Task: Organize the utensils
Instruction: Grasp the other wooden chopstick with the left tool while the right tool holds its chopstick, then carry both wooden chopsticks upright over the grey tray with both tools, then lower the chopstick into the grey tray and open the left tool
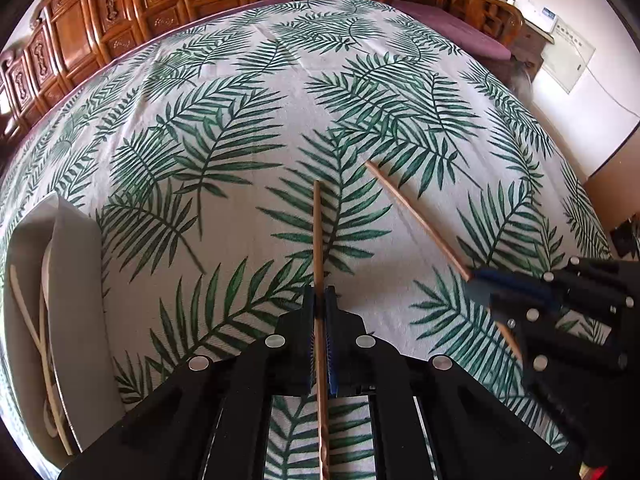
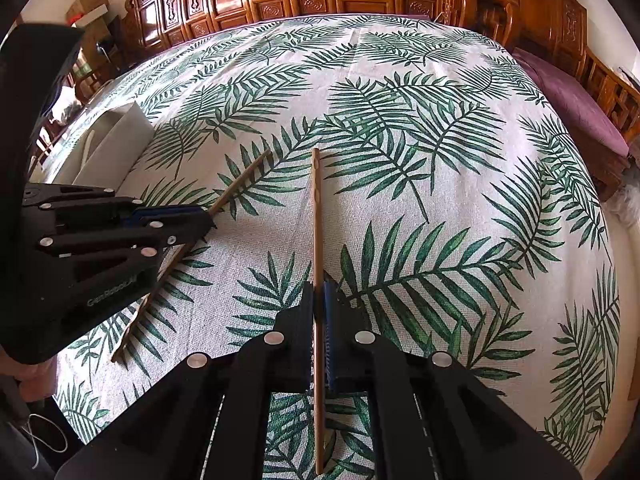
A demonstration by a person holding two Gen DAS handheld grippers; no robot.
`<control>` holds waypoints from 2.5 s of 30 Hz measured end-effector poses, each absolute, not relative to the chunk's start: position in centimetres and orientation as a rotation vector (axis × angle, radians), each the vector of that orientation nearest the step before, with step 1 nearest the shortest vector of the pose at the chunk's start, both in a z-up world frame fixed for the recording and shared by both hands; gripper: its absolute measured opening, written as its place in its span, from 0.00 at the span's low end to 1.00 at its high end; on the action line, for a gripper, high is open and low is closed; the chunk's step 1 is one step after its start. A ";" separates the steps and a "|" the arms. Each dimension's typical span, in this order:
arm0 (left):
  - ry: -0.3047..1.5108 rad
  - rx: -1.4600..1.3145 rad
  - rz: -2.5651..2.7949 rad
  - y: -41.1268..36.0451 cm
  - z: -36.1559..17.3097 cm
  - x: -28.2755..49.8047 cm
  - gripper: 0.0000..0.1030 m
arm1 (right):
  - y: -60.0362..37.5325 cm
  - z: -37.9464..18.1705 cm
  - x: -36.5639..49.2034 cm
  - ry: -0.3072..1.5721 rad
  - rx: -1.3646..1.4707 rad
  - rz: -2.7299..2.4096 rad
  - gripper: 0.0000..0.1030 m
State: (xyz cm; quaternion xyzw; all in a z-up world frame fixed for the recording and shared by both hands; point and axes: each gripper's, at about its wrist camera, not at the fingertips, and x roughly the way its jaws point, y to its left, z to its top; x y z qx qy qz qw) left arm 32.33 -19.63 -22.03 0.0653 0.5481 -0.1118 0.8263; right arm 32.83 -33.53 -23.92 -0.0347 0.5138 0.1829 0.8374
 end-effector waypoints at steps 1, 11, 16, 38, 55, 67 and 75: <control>1.169 0.132 -0.239 -19.4 -22.0 32.3 0.04 | -33.5 -24.0 32.8 1.087 -0.078 0.385 0.06; 1.102 0.094 -0.238 -15.9 -18.1 30.4 0.04 | -32.3 -23.7 32.4 1.086 -0.121 0.325 0.06; 1.041 0.109 -0.240 -14.6 -15.4 29.4 0.04 | -31.9 -22.7 32.4 1.076 -0.101 0.310 0.06; 0.927 0.015 -0.194 -5.7 -10.2 27.4 0.04 | -23.2 -16.4 31.5 0.986 -0.099 0.414 0.06; 0.931 -0.041 -0.104 0.9 -11.4 29.6 0.04 | -16.9 -12.8 30.1 0.939 -0.121 0.527 0.06; 0.950 -0.022 -0.089 2.4 -13.1 31.2 0.04 | -16.1 -12.3 29.6 0.937 -0.132 0.538 0.06; 1.020 -0.024 -0.083 3.3 -15.7 31.9 0.05 | -15.9 -12.8 29.5 0.950 -0.137 0.538 0.06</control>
